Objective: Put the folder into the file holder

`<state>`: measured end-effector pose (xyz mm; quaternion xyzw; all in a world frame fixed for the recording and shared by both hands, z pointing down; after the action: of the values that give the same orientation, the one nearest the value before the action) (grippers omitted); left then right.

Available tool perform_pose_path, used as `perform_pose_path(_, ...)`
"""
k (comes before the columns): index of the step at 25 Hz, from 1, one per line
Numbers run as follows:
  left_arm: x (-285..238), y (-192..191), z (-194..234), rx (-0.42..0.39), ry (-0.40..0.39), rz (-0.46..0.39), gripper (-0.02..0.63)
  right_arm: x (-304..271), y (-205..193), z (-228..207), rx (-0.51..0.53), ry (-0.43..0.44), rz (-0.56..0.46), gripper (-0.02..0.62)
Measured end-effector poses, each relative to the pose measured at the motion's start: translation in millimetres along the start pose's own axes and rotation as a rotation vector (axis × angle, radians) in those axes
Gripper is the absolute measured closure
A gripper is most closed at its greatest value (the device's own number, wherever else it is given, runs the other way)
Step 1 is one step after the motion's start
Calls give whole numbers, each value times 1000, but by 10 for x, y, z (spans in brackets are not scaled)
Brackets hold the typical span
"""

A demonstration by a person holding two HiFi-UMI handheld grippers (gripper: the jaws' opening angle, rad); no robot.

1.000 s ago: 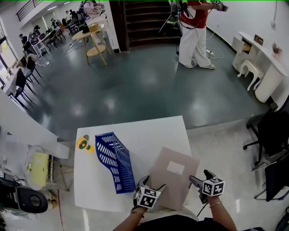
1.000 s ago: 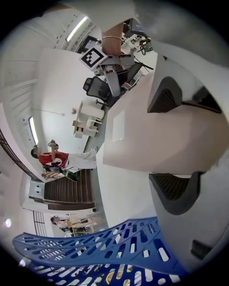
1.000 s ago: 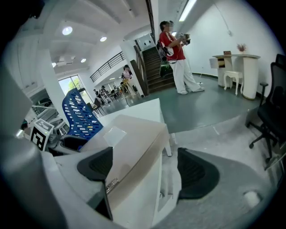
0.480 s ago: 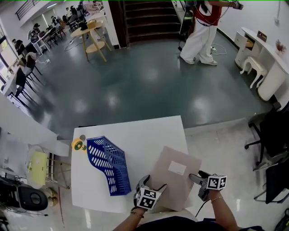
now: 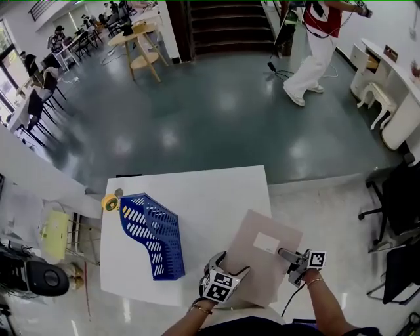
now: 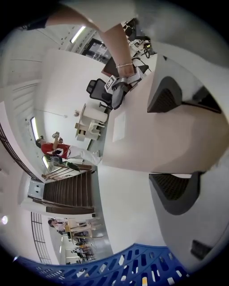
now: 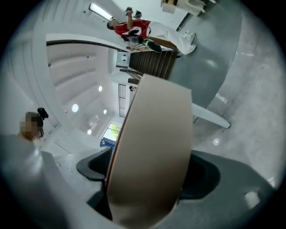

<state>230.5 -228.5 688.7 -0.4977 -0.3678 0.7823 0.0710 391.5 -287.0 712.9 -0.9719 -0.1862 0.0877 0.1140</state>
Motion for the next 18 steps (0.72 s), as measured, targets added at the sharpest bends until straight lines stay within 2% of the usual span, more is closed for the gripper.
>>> perform_pose_path(4,-34,31,-46,10,-3,7,184,-32,89,0,-61,56,-44,161)
perform_pose_path(7,-32,30,-42,6,-3,2,184,15,128,-31,-96,45,-91,256)
perform_pose_path(10,-19,18,-47,-11,-12,-15,184,54,121,8,-118,34,-115,302)
perform_pose_path(14,110,88,-95,-34,-40,-83,184,123,126,274,-44,18,-136,314)
perform_pose_path(18,380,220,-123,-51,-47,-172,184,120,197,845,125,16,-143,319)
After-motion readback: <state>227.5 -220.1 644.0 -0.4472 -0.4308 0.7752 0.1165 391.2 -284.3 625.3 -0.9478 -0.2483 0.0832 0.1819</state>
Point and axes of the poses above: the fingertips, and each gripper's own axes: x backward along the fingers, z to its left, y out of its top, the point moved 1 cm from there along x, backward along the fingers, and after that the axes turned 2 degrees about z, right-handed, at the moved point
